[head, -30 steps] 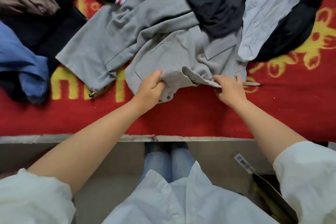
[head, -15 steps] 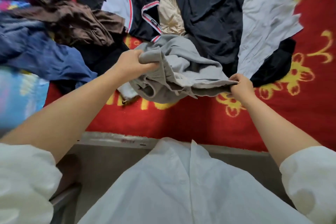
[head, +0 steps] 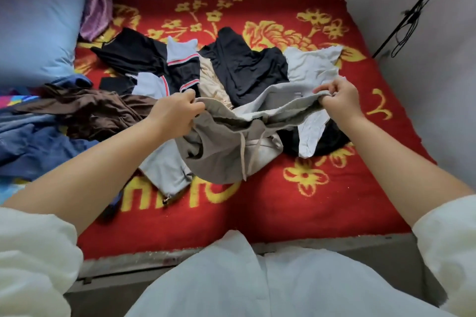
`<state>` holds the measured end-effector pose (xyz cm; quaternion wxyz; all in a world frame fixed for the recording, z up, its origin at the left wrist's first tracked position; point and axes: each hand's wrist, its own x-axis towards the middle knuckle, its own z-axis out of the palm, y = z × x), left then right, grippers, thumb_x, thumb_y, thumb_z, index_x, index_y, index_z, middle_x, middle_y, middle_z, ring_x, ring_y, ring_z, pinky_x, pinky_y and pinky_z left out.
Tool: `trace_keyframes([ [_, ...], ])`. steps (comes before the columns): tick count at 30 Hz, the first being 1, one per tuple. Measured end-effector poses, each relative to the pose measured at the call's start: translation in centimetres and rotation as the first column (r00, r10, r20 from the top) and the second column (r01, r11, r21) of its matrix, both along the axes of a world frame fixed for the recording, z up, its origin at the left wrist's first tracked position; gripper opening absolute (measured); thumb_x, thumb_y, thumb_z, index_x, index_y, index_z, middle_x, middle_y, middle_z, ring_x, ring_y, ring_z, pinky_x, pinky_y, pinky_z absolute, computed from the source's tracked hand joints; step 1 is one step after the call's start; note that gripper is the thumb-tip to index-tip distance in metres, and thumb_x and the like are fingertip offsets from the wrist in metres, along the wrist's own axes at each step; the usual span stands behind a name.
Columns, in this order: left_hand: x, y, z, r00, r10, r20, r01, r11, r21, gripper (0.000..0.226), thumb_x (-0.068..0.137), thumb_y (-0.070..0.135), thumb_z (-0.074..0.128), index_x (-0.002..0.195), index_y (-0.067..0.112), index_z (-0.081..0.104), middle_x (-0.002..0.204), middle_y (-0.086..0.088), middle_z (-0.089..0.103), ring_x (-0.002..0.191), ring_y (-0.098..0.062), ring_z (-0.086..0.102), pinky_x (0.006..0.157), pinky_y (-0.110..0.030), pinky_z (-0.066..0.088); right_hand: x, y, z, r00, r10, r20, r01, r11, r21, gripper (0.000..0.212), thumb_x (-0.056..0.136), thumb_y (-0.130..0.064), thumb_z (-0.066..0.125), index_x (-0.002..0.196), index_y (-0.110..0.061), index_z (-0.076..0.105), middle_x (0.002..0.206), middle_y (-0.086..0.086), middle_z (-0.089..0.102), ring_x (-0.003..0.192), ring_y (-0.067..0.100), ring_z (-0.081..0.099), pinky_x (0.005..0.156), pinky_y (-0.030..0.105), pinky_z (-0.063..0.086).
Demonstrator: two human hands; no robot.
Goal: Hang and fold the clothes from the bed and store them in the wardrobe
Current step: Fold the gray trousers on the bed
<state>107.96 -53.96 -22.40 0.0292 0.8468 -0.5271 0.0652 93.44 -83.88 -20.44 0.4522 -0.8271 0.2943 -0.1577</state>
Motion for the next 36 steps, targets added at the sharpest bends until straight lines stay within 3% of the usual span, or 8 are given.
trace_keyframes([
  [5, 1.2, 1.7, 3.5, 0.986, -0.055, -0.158, -0.002, 0.94, -0.34, 0.02, 0.055, -0.004, 0.05, 0.048, -0.001, 0.031, 0.063, -0.005, 0.031, 0.054, -0.01, 0.027, 0.049, -0.023, 0.025, 0.5, 0.9, 2.3, 0.929, -0.109, 0.353, 0.143, 0.987, -0.071, 0.04, 0.075, 0.017, 0.034, 0.067, -0.021, 0.028, 0.086, 0.011, 0.06, 0.073, 0.003, 0.054, 0.056, 0.006, 0.037],
  [8, 1.3, 1.9, 7.1, 0.949, -0.085, -0.303, -0.104, 0.824, -0.556, 0.014, 0.053, -0.006, 0.044, 0.044, -0.003, 0.033, 0.063, -0.009, 0.036, 0.058, -0.004, 0.026, 0.052, -0.018, 0.022, 0.7, 0.9, 3.4, 0.858, 0.176, 0.483, 0.134, 0.831, -0.54, 0.026, 0.069, 0.014, 0.036, 0.068, -0.012, 0.039, 0.09, 0.024, 0.06, 0.073, 0.032, 0.059, 0.055, 0.026, 0.042],
  [14, 2.8, 3.2, 13.5, 0.908, 0.014, -0.419, -0.325, 0.654, -0.683, 0.013, 0.051, 0.004, 0.043, 0.046, 0.007, 0.031, 0.059, -0.003, 0.032, 0.057, -0.001, 0.03, 0.052, -0.015, 0.022, 1.0, -1.5, 3.6, 0.747, 0.638, -0.186, -0.388, 0.192, -0.901, 0.02, 0.063, 0.009, 0.053, 0.067, -0.006, 0.066, 0.103, 0.012, 0.066, 0.07, 0.028, 0.068, 0.046, 0.029, 0.053],
  [18, 2.2, 3.1, 15.7, 0.89, 0.053, -0.453, -0.388, 0.611, -0.69, 0.023, 0.049, 0.001, 0.038, 0.046, 0.018, 0.023, 0.055, 0.009, 0.028, 0.05, 0.0, 0.029, 0.048, -0.011, 0.019, 1.5, -0.5, 4.1, 0.715, 0.263, -0.648, -0.683, 0.064, -0.728, 0.048, 0.083, 0.001, 0.044, 0.125, -0.022, 0.047, 0.114, 0.001, 0.057, 0.101, 0.02, 0.055, 0.066, 0.027, 0.038],
  [21, 1.7, 2.3, 16.1, 0.855, -0.012, -0.518, -0.419, 0.573, -0.704, 0.013, 0.047, 0.0, 0.037, 0.048, 0.006, 0.026, 0.057, 0.0, 0.027, 0.057, -0.012, 0.024, 0.051, -0.025, 0.018, 1.6, 2.5, 2.6, 0.676, 0.155, -0.72, -0.737, 0.128, -0.664, 0.034, 0.081, -0.031, 0.058, 0.111, -0.016, 0.06, 0.107, 0.005, 0.058, 0.103, 0.021, 0.053, 0.071, 0.028, 0.037],
  [25, 1.3, 2.0, 17.0, 0.89, 0.005, -0.456, -0.375, 0.577, -0.726, 0.029, 0.045, 0.001, 0.036, 0.043, 0.026, 0.022, 0.052, 0.01, 0.024, 0.052, -0.006, 0.019, 0.048, -0.022, 0.014, 3.0, 3.6, 0.9, 0.735, 0.34, -0.587, -0.658, 0.151, -0.737, 0.051, 0.051, -0.061, 0.073, 0.036, -0.016, 0.054, 0.044, -0.002, 0.05, 0.044, 0.019, 0.055, 0.035, 0.019, 0.025],
  [29, 2.2, 4.9, 17.3, 0.885, 0.283, -0.369, -0.462, 0.622, -0.632, 0.02, 0.045, 0.006, 0.034, 0.048, 0.019, 0.018, 0.053, 0.003, 0.018, 0.044, -0.004, 0.026, 0.042, -0.017, 0.017, 3.4, 2.9, 4.5, 0.558, 0.631, -0.539, -0.791, 0.206, -0.577, 0.044, 0.084, -0.04, 0.045, 0.066, -0.005, 0.067, 0.088, -0.015, 0.06, 0.105, 0.011, 0.05, 0.078, 0.026, 0.047],
  [36, 3.0, 9.8, 13.0, 0.594, 0.352, -0.724, -0.742, 0.588, -0.323, 0.018, 0.04, 0.006, 0.039, 0.049, 0.013, 0.026, 0.037, 0.013, 0.02, 0.036, -0.004, 0.018, 0.037, -0.016, 0.011, 1.5, 2.6, 12.8, 0.496, 0.868, -0.028, -0.862, 0.496, 0.106, 0.029, 0.073, -0.015, 0.069, 0.046, -0.026, 0.062, 0.077, -0.02, 0.062, 0.061, -0.003, 0.051, 0.061, 0.014, 0.038],
])
